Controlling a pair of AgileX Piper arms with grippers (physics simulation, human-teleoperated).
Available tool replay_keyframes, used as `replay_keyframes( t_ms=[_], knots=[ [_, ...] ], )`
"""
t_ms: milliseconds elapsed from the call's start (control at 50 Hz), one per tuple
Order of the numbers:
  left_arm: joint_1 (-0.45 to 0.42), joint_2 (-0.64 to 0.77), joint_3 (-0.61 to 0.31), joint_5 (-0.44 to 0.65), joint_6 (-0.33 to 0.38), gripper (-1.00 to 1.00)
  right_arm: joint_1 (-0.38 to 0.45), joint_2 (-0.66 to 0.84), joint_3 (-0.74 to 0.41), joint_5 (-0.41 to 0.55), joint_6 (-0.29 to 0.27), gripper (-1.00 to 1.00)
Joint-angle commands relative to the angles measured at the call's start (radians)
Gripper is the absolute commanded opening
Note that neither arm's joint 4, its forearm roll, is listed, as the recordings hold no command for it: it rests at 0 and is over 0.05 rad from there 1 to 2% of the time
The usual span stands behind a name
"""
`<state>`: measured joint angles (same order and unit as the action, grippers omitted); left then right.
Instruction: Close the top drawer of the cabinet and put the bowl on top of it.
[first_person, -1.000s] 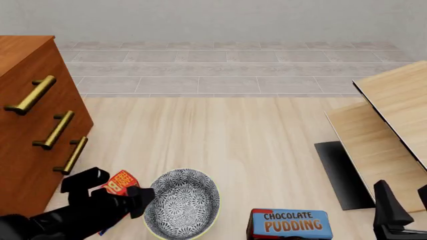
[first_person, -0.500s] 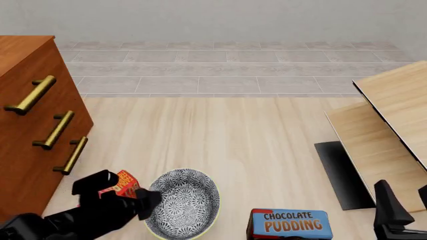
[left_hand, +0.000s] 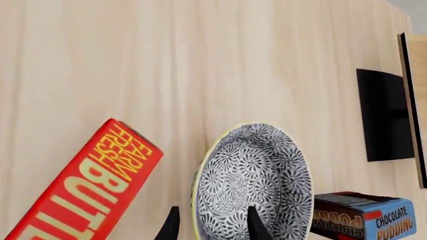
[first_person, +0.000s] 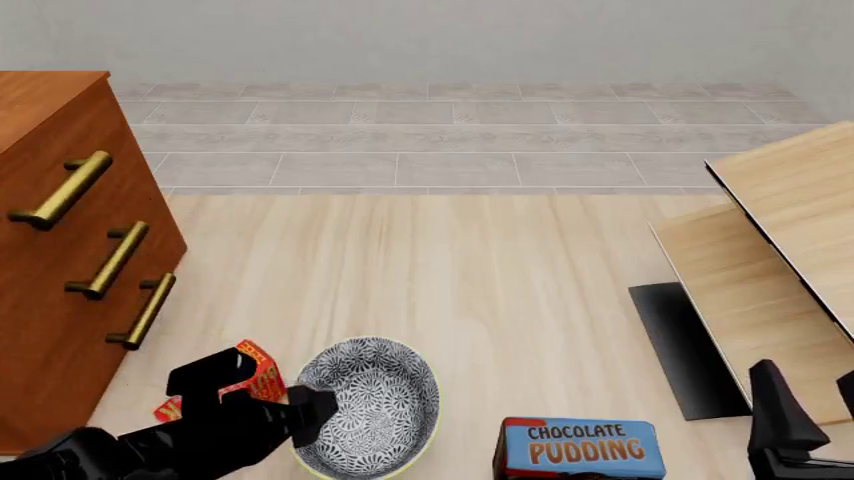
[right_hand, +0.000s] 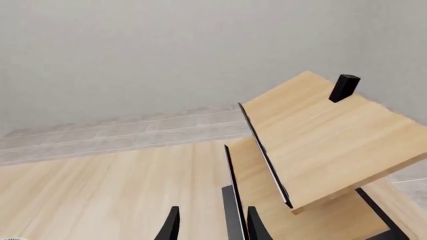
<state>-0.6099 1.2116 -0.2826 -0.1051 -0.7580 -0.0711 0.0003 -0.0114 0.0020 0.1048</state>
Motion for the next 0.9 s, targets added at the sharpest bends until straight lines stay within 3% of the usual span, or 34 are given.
replay_keyframes(
  t_ms=[20,480,500,900],
  knots=[
    [-0.009,0.053,0.010,-0.051,-0.014,1.00,-0.004,0.000,0.002,-0.004,0.005,1.00],
    [-0.035,0.086,0.021,-0.096,-0.033,1.00,-0.010,0.000,0.001,-0.006,0.009,1.00],
    [-0.034,0.078,0.017,-0.085,-0.029,-1.00,-0.010,0.000,-0.001,-0.004,0.009,1.00],
    [-0.043,0.004,-0.025,-0.009,0.022,-1.00,-0.018,0.000,-0.002,-0.005,0.016,1.00]
  ],
)
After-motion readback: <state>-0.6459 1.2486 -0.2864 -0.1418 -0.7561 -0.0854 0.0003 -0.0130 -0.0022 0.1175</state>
